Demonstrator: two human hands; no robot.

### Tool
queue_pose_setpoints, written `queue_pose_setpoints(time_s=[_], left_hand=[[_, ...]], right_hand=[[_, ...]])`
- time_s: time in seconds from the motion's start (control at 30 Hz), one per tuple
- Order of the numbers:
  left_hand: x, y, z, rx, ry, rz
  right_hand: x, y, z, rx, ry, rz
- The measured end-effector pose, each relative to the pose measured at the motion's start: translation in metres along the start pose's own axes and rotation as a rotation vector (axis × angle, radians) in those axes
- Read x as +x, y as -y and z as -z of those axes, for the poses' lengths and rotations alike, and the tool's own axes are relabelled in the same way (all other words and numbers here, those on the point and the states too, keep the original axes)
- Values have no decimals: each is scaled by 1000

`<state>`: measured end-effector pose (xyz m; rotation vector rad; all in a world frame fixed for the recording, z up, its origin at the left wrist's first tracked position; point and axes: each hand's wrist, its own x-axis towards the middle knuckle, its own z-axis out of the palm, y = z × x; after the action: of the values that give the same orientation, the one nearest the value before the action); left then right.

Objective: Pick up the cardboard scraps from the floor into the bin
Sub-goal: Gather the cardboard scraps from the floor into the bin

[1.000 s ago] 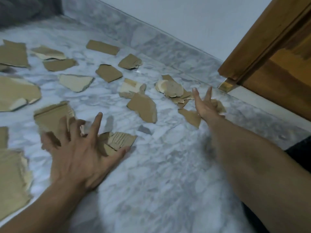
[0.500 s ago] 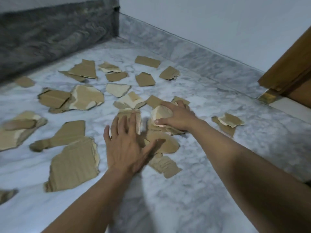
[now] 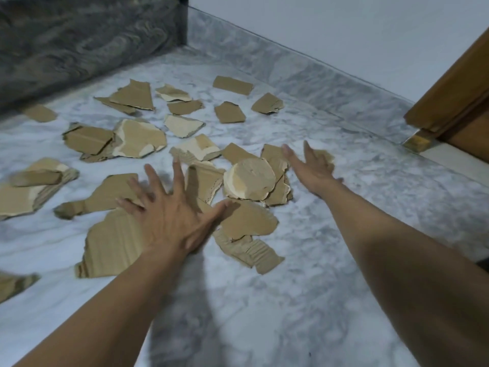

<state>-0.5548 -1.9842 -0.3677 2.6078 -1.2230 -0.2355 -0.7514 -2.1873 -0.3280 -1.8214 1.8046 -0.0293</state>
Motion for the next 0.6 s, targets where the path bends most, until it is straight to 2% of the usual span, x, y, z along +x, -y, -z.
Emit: queue_pose_setpoints(time_s=[0.1,0.17,0.27,0.33,0.6], left_hand=[[5,-1,-9,-42,27,17],[6,-7,-15,-81,-40,-42],[1,-9,-18,-151,-141,-78],[-3,-9,-15,-206,-116,-58],[-18,-33,-3,-599,5,-52]], right_hand=[[-13,43,-38,-96,73,182],[-31,59,-61,-93,30,250],[-57,64,-69,178,-25,99],[-68,61,-66,333,4,-31],[-115,43,-56,746,150,-90]])
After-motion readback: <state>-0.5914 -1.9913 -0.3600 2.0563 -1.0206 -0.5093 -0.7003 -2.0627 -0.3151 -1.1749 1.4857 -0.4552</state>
